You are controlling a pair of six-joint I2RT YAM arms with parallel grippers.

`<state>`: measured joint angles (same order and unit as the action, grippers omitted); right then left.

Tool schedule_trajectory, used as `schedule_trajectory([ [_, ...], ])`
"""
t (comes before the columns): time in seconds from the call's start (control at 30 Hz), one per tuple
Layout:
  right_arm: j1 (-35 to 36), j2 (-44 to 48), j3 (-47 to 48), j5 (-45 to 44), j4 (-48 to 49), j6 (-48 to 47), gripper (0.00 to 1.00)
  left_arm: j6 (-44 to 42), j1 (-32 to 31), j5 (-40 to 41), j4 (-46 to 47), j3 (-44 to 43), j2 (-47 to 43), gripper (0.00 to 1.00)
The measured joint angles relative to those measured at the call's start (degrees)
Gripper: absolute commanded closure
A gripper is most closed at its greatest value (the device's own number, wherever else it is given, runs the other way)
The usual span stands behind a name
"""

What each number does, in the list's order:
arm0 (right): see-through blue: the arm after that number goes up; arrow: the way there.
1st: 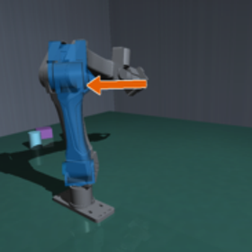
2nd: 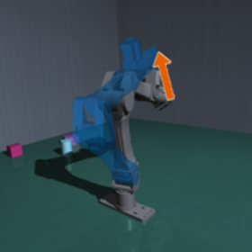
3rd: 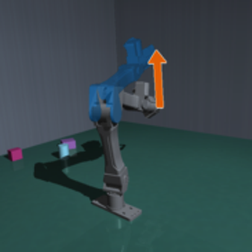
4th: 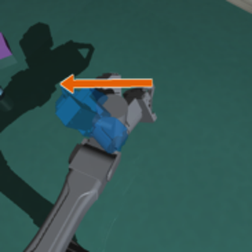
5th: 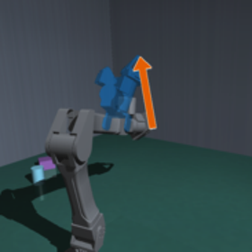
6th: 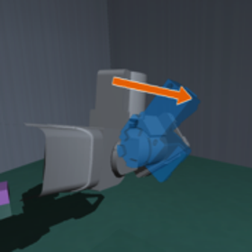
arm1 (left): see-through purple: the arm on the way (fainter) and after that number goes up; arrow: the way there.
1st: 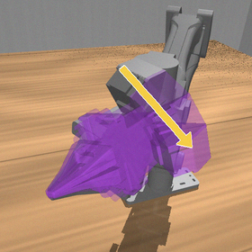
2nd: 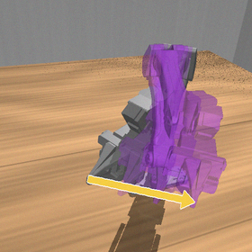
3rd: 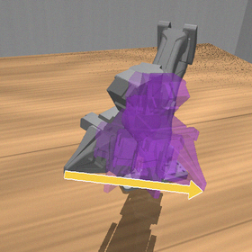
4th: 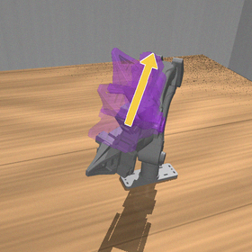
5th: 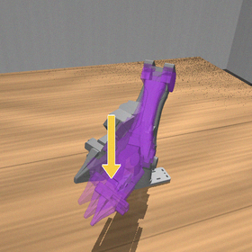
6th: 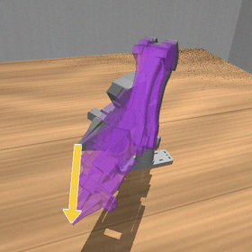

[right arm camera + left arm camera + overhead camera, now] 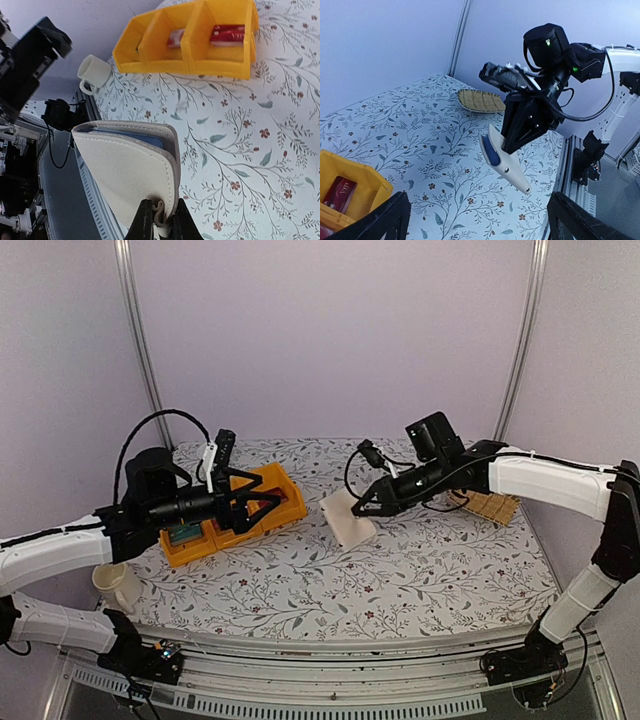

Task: Take the credit cards out of the card holder
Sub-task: Pass from the right arm to the left

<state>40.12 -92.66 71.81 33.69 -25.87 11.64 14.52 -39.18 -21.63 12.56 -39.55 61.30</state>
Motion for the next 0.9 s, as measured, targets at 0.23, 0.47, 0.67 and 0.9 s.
schedule_trajectory([
  [0.23, 0.61, 6.56, 0.0, -1.81, 13.66, 8.04, 0.98, 12.87, -0.17, -10.16, 20.17, 3.72, 3.87, 0.02],
  [0.47, 6.4, 10.45, 1.66, -13.27, 19.58, 11.56, 0.98, 14.12, -6.45, -9.42, 25.29, 0.07, 9.07, 0.02],
  [0.67, 10.14, 10.95, 1.9, -17.73, 20.59, 10.78, 0.98, 9.35, -9.27, -2.27, 23.82, -6.32, 10.34, 0.02],
  [0.9, 10.36, 13.64, 1.88, -20.09, 20.24, 7.17, 0.98, 9.09, -9.68, -0.63, 24.92, -9.27, 15.02, 0.11],
])
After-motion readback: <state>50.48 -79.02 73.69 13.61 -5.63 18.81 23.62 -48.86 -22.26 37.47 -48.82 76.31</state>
